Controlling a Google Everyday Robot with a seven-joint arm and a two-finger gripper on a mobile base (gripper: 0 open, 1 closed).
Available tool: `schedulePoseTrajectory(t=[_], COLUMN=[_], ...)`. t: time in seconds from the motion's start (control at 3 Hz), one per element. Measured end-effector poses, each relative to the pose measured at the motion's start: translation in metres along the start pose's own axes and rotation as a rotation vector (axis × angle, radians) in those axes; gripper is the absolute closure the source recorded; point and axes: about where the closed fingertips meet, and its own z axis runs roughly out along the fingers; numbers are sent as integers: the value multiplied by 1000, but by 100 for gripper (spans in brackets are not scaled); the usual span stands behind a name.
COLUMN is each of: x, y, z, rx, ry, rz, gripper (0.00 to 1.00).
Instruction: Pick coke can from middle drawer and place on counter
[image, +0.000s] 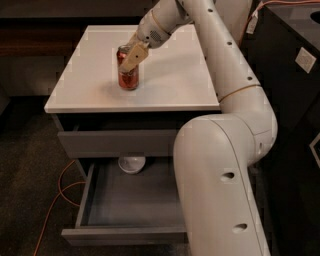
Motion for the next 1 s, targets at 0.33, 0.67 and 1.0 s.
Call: schedulePoseTrajectory(t=[0.33,0.67,1.0], x=[-1,-3,-4], y=[-3,-5,-6], z=[4,11,15], rx=[4,7,8], ry=[-5,-12,-15], rz=[0,1,1], gripper=[41,10,0])
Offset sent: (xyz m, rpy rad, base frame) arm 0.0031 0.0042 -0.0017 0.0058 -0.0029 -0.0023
